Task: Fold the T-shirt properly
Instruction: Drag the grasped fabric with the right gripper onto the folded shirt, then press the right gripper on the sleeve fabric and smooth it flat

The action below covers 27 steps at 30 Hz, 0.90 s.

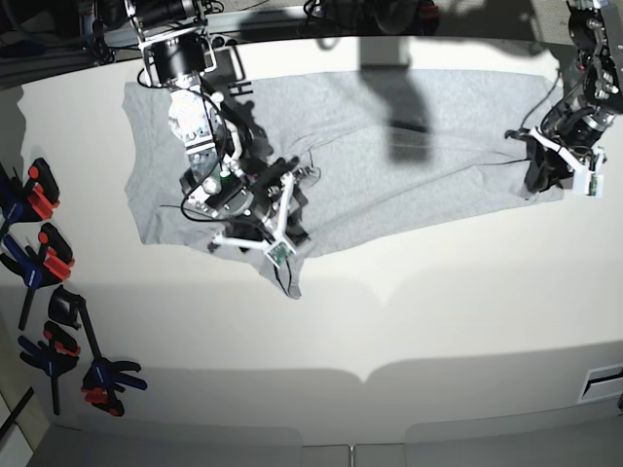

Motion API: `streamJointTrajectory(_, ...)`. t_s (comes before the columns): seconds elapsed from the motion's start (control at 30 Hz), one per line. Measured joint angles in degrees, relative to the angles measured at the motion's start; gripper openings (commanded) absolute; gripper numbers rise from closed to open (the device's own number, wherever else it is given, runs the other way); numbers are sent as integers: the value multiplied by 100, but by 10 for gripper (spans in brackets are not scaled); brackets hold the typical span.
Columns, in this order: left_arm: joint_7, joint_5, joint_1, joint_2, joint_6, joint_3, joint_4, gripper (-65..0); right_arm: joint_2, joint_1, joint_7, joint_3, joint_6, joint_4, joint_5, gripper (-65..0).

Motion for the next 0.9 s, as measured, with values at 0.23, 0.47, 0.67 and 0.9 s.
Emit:
streamJointTrajectory(0.23, -2, -2, -2, -2, 0, 0, 0, -650, 0, -33, -577, 0, -87, 533, 9, -411)
streamJointTrajectory(0.47, -2, -2, -2, -2, 0, 0, 0, -650, 0, -48, -745, 0, -826, 533, 17, -411)
streamJointTrajectory(0.67, -2, -2, -2, -4, 0, 0, 0, -650, 0, -48, -767, 0, -826, 197, 20, -411)
streamJointTrajectory(0.9, -2, -2, -2, -4, 0, 0, 0, -650, 0, -50, -787, 0, -981, -177, -398, -411)
